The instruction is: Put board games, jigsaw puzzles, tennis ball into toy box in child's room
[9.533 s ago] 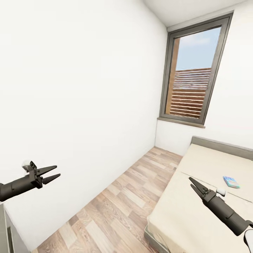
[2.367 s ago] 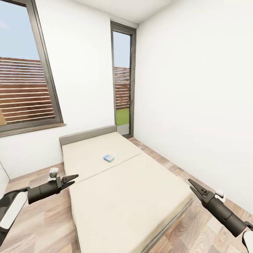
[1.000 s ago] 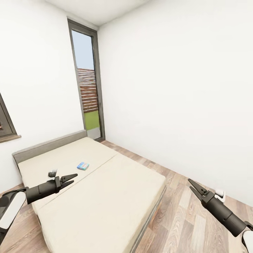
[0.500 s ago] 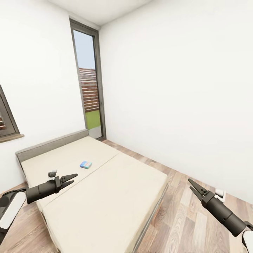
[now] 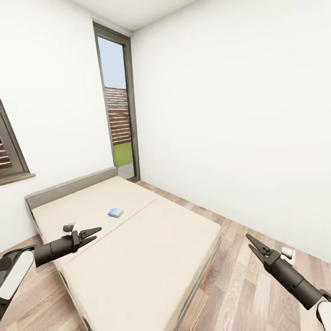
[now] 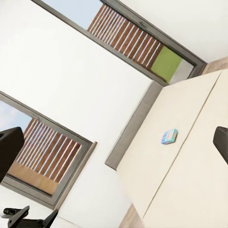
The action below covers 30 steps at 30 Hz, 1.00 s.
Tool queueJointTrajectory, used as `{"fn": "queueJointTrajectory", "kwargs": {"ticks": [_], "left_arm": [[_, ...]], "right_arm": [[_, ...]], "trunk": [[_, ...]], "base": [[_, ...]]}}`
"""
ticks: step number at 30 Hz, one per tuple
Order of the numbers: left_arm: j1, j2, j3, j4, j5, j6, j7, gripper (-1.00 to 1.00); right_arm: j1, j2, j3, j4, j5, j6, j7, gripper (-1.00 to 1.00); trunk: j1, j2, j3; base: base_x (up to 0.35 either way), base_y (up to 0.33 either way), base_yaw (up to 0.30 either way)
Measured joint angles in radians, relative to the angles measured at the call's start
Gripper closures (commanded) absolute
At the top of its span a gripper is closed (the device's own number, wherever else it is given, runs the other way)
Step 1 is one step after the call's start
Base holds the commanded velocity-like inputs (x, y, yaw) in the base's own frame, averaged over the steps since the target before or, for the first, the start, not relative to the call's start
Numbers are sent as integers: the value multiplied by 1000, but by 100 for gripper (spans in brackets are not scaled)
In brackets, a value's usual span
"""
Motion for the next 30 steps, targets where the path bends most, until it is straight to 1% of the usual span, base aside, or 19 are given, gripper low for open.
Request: {"fn": "queueJointTrajectory", "kwargs": {"ticks": [4, 8, 12, 18, 30], "left_arm": [[0, 0, 0, 0, 0, 0, 0, -100], [0, 0, 0, 0, 0, 0, 0, -100], [0, -1, 0, 0, 0, 0, 0, -100], [0, -2, 0, 0, 0, 0, 0, -100], [0, -1, 0, 0, 0, 0, 0, -100]], "right_arm": [[0, 1, 0, -1, 0, 0, 0, -100], [0, 1, 0, -1, 0, 0, 0, -100], [0, 1, 0, -1, 0, 0, 0, -100], [0, 0, 0, 0, 0, 0, 0, -100], [0, 0, 0, 0, 0, 0, 0, -100]], "trunk": [[0, 0, -1], [0, 0, -1], [0, 0, -2], [0, 0, -4], [0, 0, -10]], "base": [[-5, 177, 0], [-1, 77, -12], [0, 71, -110], [0, 162, -210], [0, 25, -243]]}}
